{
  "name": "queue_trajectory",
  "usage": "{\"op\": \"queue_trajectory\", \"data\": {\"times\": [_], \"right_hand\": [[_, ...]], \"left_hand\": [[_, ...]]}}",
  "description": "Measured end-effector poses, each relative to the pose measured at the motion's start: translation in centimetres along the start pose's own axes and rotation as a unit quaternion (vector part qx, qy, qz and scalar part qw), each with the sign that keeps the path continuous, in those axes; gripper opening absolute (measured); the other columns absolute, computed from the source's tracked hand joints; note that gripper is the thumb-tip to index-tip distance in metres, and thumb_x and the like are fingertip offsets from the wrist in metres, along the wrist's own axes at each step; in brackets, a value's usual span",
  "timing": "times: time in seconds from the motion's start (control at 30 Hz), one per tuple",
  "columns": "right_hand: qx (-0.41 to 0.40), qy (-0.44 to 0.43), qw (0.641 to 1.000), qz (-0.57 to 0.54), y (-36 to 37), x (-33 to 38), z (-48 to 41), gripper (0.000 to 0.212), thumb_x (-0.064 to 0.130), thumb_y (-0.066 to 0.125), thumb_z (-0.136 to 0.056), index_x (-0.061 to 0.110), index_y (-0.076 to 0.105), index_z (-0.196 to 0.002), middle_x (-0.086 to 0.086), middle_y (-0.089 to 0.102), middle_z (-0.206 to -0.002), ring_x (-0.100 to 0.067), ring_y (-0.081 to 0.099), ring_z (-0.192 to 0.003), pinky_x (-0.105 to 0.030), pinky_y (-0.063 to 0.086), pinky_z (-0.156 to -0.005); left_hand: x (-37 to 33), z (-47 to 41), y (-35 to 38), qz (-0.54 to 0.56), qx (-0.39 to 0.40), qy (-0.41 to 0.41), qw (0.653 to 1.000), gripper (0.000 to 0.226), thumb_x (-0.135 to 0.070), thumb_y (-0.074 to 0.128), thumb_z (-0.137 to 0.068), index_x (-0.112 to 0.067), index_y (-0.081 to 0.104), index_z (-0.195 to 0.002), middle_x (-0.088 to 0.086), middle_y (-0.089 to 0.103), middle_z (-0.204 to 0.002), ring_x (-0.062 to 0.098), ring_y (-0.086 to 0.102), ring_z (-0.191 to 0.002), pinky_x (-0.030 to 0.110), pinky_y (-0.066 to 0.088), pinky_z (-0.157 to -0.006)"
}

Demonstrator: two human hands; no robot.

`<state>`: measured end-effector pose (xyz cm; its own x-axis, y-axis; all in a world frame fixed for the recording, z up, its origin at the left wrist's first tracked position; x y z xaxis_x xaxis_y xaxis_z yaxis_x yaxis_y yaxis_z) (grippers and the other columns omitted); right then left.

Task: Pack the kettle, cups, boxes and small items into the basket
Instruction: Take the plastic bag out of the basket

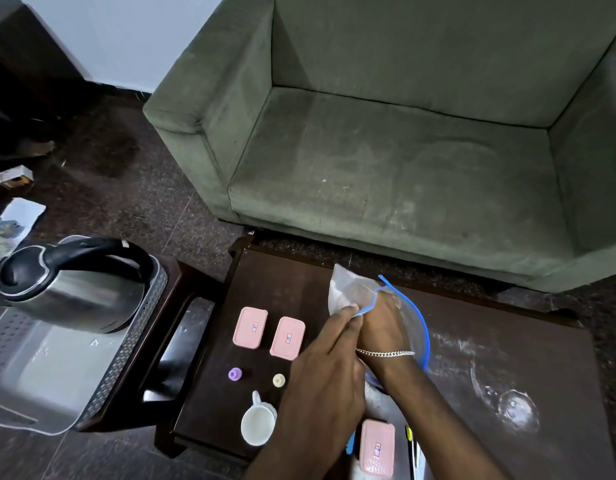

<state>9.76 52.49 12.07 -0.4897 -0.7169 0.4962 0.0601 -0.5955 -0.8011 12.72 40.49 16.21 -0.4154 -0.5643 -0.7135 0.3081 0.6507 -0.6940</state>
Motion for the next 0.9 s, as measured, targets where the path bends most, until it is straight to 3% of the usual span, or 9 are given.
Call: {"op": "queue_trajectory", "data": {"times": [0.1, 0.23, 0.33, 0.47, 0.53, 0.63, 0.73, 0.83, 0.9], "right_hand": [[-0.053, -0.07, 0.994, 0.068, 0.3, 0.7, -0.1, 0.012, 0.011, 0.055, -0.09, 0.014, 0.067, -0.087, -0.002, 0.069, -0.084, -0.02, 0.062, -0.074, -0.024, 0.039, -0.065], [0.056, -0.086, 0.99, 0.097, 1.3, 0.7, 0.8, 0.022, 0.013, 0.051, -0.09, 0.017, 0.06, -0.11, -0.006, 0.067, -0.103, -0.027, 0.066, -0.095, -0.032, 0.046, -0.074], [0.116, -0.116, 0.984, 0.077, 1.0, 0.5, 1.4, 0.042, 0.017, 0.052, -0.08, 0.018, 0.066, -0.12, -0.004, 0.06, -0.12, -0.023, 0.059, -0.113, -0.029, 0.047, -0.092], [0.07, -0.124, 0.982, 0.123, 0.4, 1.0, 2.7, 0.025, 0.017, 0.055, -0.091, 0.017, 0.066, -0.113, 0.0, 0.06, -0.121, -0.03, 0.065, -0.103, -0.034, 0.05, -0.081], [0.021, -0.133, 0.985, 0.109, -0.6, 1.2, 3.5, 0.02, 0.012, 0.056, -0.091, 0.02, 0.06, -0.11, 0.002, 0.058, -0.12, -0.035, 0.066, -0.095, -0.039, 0.053, -0.075], [-0.034, -0.131, 0.991, 0.016, -3.0, 0.9, 4.9, 0.054, 0.011, 0.065, -0.086, 0.032, 0.045, -0.132, 0.004, 0.061, -0.112, -0.033, 0.066, -0.091, -0.039, 0.053, -0.072], [-0.027, -0.027, 0.999, -0.035, -6.0, -0.3, 5.4, 0.089, 0.015, 0.075, -0.084, 0.047, 0.027, -0.151, 0.006, 0.062, -0.093, -0.027, 0.063, -0.093, -0.032, 0.048, -0.076], [-0.024, 0.017, 0.999, -0.04, -8.9, -2.4, 5.2, 0.049, 0.015, 0.078, -0.084, 0.037, 0.066, -0.126, 0.004, 0.07, -0.103, -0.021, 0.065, -0.101, -0.027, 0.048, -0.084], [-0.03, 0.025, 0.997, -0.06, -10.5, -4.1, 5.5, 0.025, 0.013, 0.078, -0.084, 0.037, 0.077, -0.092, 0.011, 0.074, -0.088, -0.006, 0.068, -0.087, -0.018, 0.046, -0.069]], "left_hand": [[1.5, -0.2, 0.5, -0.036, -0.012, -0.042, 0.998, 0.051, 0.001, 0.058, -0.076, -0.007, 0.072, -0.125, 0.0, 0.066, -0.139, 0.008, 0.066, -0.113, 0.01, 0.042, -0.096], [2.1, -0.7, 0.1, -0.076, -0.019, -0.036, 0.996, 0.047, 0.0, 0.056, -0.069, -0.006, 0.073, -0.112, 0.002, 0.067, -0.13, 0.01, 0.063, -0.103, 0.021, 0.047, -0.08], [2.9, -0.7, 0.0, -0.075, -0.001, -0.067, 0.995, 0.055, 0.004, 0.063, -0.067, -0.01, 0.071, -0.12, 0.002, 0.068, -0.131, 0.01, 0.065, -0.101, 0.022, 0.051, -0.076], [3.5, -0.5, -0.4, -0.108, 0.021, -0.101, 0.989, 0.061, 0.011, 0.083, -0.055, -0.008, 0.074, -0.112, 0.005, 0.072, -0.125, 0.019, 0.076, -0.091, 0.022, 0.051, -0.071], [3.6, -0.7, -0.7, -0.12, 0.022, -0.115, 0.986, 0.061, 0.012, 0.082, -0.054, -0.009, 0.073, -0.111, 0.003, 0.071, -0.125, 0.019, 0.075, -0.091, 0.025, 0.047, -0.078], [4.0, -0.8, -1.0, -0.118, 0.022, -0.145, 0.982, 0.057, 0.01, 0.074, -0.065, -0.01, 0.071, -0.119, 0.0, 0.067, -0.132, 0.023, 0.073, -0.097, 0.028, 0.051, -0.065], [4.4, -0.8, -1.3, -0.13, 0.013, -0.146, 0.981, 0.052, 0.011, 0.072, -0.067, -0.008, 0.072, -0.116, 0.002, 0.067, -0.132, 0.028, 0.074, -0.095, 0.033, 0.055, -0.06], [4.7, -0.7, -1.6, -0.132, 0.01, -0.135, 0.982, 0.052, 0.011, 0.073, -0.066, -0.006, 0.07, -0.115, 0.003, 0.067, -0.13, 0.03, 0.074, -0.09, 0.035, 0.057, -0.062], [4.9, -0.5, -1.8, -0.13, 0.007, -0.137, 0.982, 0.053, 0.01, 0.072, -0.067, -0.007, 0.07, -0.117, 0.002, 0.066, -0.132, 0.029, 0.075, -0.09, 0.034, 0.057, -0.065]]}}
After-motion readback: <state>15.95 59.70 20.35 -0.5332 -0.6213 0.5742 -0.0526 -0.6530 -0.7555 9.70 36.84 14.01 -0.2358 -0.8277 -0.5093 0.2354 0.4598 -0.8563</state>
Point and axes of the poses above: each hand's wrist, its own z-axis away from the middle knuckle, its own y-axis out of the palm, x = y × z, the point moved 2 cm from there along -z, towards the middle knuckle
